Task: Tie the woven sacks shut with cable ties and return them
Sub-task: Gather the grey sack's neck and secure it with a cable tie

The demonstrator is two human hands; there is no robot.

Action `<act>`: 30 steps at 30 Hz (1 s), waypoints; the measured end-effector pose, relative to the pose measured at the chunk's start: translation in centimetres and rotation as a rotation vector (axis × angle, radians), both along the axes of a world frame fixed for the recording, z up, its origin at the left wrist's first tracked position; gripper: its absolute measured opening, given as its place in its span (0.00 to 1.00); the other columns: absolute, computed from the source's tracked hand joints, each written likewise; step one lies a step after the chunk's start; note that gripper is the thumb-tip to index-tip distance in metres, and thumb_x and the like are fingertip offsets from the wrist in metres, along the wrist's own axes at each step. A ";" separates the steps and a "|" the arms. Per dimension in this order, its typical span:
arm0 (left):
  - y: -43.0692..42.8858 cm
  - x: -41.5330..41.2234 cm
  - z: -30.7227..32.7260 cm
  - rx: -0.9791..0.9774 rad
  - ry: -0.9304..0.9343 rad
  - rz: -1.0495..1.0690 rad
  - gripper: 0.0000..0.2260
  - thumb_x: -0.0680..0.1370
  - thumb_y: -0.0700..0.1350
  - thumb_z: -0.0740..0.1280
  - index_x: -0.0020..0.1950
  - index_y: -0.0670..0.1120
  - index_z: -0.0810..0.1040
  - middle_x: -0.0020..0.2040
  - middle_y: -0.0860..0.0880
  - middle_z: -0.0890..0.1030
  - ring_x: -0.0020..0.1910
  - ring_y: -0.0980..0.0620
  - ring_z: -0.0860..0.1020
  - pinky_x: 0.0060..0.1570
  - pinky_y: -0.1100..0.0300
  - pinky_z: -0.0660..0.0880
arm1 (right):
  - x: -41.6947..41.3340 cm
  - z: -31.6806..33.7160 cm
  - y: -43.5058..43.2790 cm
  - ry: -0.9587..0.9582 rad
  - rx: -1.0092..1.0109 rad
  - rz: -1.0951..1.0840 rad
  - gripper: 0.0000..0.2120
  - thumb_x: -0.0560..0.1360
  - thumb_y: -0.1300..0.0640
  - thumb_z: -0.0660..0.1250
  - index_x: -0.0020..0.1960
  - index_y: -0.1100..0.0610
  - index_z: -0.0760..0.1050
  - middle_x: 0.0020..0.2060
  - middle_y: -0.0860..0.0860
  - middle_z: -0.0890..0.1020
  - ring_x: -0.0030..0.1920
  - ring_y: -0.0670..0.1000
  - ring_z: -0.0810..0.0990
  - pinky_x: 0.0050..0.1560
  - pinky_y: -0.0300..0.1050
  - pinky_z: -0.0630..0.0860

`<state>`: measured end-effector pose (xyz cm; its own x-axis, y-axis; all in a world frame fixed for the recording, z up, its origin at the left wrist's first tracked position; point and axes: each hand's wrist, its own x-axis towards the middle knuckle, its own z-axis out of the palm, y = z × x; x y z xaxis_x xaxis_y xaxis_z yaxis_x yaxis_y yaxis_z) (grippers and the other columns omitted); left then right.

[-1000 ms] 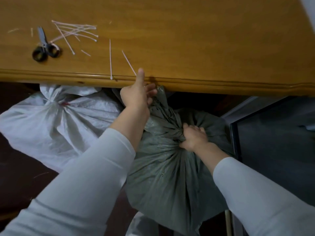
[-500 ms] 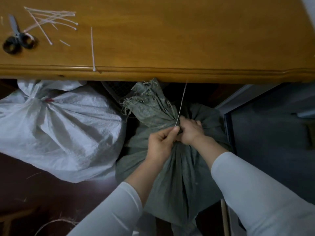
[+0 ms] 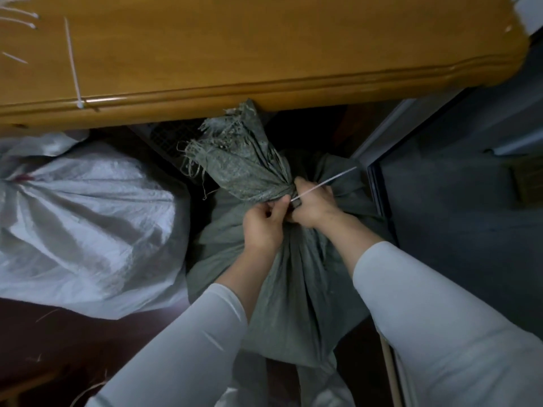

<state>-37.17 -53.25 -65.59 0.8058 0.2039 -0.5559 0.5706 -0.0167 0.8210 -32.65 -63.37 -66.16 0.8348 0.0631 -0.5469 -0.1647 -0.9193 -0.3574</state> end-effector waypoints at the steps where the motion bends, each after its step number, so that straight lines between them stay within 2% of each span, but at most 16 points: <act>1: -0.4 0.1 -0.3 0.026 0.002 -0.004 0.10 0.76 0.47 0.68 0.35 0.46 0.77 0.39 0.41 0.82 0.43 0.47 0.80 0.47 0.51 0.75 | -0.1 -0.1 -0.2 0.004 0.020 -0.026 0.22 0.66 0.53 0.73 0.56 0.55 0.68 0.57 0.58 0.78 0.62 0.59 0.73 0.61 0.47 0.65; 3: -1.2 0.2 -0.4 0.094 -0.001 -0.019 0.12 0.76 0.49 0.67 0.43 0.39 0.79 0.46 0.37 0.83 0.48 0.43 0.81 0.49 0.51 0.76 | -0.2 -0.6 -0.6 0.057 0.087 -0.072 0.23 0.65 0.55 0.73 0.56 0.55 0.68 0.58 0.58 0.77 0.62 0.60 0.72 0.62 0.46 0.65; 5: -1.9 0.0 -0.6 0.152 -0.014 -0.021 0.14 0.77 0.47 0.65 0.49 0.35 0.79 0.49 0.37 0.83 0.50 0.43 0.80 0.50 0.55 0.75 | -0.3 -1.2 -1.2 0.136 0.192 -0.109 0.26 0.61 0.54 0.74 0.56 0.53 0.68 0.56 0.58 0.77 0.61 0.60 0.72 0.63 0.47 0.68; 7: -2.1 -0.1 -0.9 0.195 -0.034 -0.021 0.14 0.78 0.47 0.65 0.49 0.35 0.79 0.49 0.38 0.83 0.51 0.44 0.80 0.50 0.56 0.74 | -0.3 -1.0 -1.8 0.216 0.312 -0.164 0.30 0.53 0.49 0.71 0.53 0.52 0.68 0.54 0.55 0.77 0.59 0.58 0.74 0.60 0.49 0.72; 9: -2.1 -0.2 -1.0 0.256 -0.048 -0.027 0.14 0.78 0.47 0.64 0.49 0.36 0.79 0.49 0.39 0.83 0.49 0.46 0.80 0.47 0.57 0.72 | -0.5 -0.4 -2.0 0.279 0.489 -0.281 0.29 0.52 0.46 0.68 0.52 0.51 0.69 0.53 0.52 0.77 0.57 0.52 0.74 0.59 0.45 0.71; 11: -2.2 -0.3 -0.9 0.282 -0.056 -0.031 0.13 0.78 0.47 0.63 0.48 0.37 0.79 0.45 0.42 0.82 0.45 0.50 0.77 0.40 0.62 0.67 | -0.7 -0.3 -2.2 0.369 0.760 -0.493 0.23 0.57 0.45 0.68 0.49 0.53 0.74 0.52 0.55 0.79 0.55 0.53 0.76 0.63 0.48 0.70; 13: -2.3 -0.3 -0.9 0.259 -0.048 -0.012 0.11 0.77 0.49 0.65 0.44 0.41 0.77 0.42 0.46 0.79 0.44 0.53 0.76 0.39 0.64 0.66 | -1.2 -0.6 -2.2 0.450 1.013 -0.738 0.14 0.71 0.48 0.63 0.48 0.57 0.77 0.51 0.59 0.80 0.53 0.55 0.77 0.65 0.50 0.70; 14: -2.3 -0.3 -0.9 0.238 -0.046 0.002 0.10 0.77 0.49 0.66 0.42 0.43 0.76 0.41 0.47 0.79 0.43 0.53 0.76 0.41 0.64 0.68 | -1.5 -1.0 -2.4 0.430 1.067 -0.814 0.13 0.76 0.50 0.60 0.49 0.58 0.78 0.52 0.59 0.80 0.53 0.56 0.78 0.65 0.50 0.70; 17: -2.3 -0.6 -1.2 0.122 -0.008 0.031 0.09 0.75 0.48 0.69 0.38 0.44 0.75 0.39 0.48 0.80 0.41 0.53 0.78 0.47 0.60 0.73 | -2.2 -2.4 -3.1 0.268 1.054 -0.872 0.12 0.79 0.54 0.59 0.48 0.57 0.78 0.49 0.57 0.81 0.57 0.56 0.78 0.67 0.52 0.69; 19: -2.1 -0.9 -1.3 0.007 -0.010 0.047 0.09 0.75 0.44 0.69 0.35 0.46 0.76 0.36 0.49 0.80 0.39 0.54 0.77 0.46 0.62 0.74 | -2.6 -2.4 -3.4 0.191 1.059 -0.865 0.11 0.79 0.57 0.59 0.48 0.59 0.78 0.48 0.57 0.81 0.55 0.56 0.78 0.66 0.52 0.70; 21: -1.7 -1.2 -1.5 -0.069 -0.017 0.012 0.06 0.75 0.40 0.68 0.39 0.41 0.77 0.38 0.46 0.80 0.40 0.53 0.77 0.48 0.60 0.75 | -3.1 -2.5 -3.5 0.128 1.084 -0.886 0.10 0.79 0.58 0.59 0.48 0.61 0.78 0.47 0.58 0.81 0.50 0.55 0.79 0.63 0.51 0.73; 25: -0.9 -1.5 -1.9 -0.192 0.013 -0.065 0.05 0.77 0.38 0.65 0.48 0.37 0.77 0.47 0.38 0.80 0.48 0.46 0.78 0.60 0.47 0.74 | -3.8 -2.3 -3.4 0.047 1.169 -0.980 0.10 0.79 0.60 0.59 0.48 0.63 0.77 0.39 0.52 0.84 0.42 0.49 0.82 0.54 0.44 0.77; 27: -0.6 -1.5 -2.0 -0.239 0.024 -0.083 0.05 0.77 0.38 0.64 0.48 0.37 0.78 0.48 0.37 0.80 0.49 0.44 0.77 0.63 0.43 0.72 | -4.0 -2.4 -3.4 0.043 1.203 -1.032 0.10 0.79 0.59 0.59 0.46 0.61 0.77 0.40 0.51 0.84 0.43 0.48 0.82 0.55 0.43 0.77; 30: -0.5 -1.2 -1.8 -0.232 0.018 -0.102 0.06 0.77 0.37 0.65 0.47 0.35 0.78 0.48 0.36 0.80 0.49 0.44 0.77 0.62 0.45 0.72 | -4.2 -2.5 -3.4 0.020 1.234 -1.135 0.10 0.79 0.59 0.58 0.46 0.60 0.78 0.42 0.53 0.84 0.45 0.50 0.81 0.58 0.46 0.76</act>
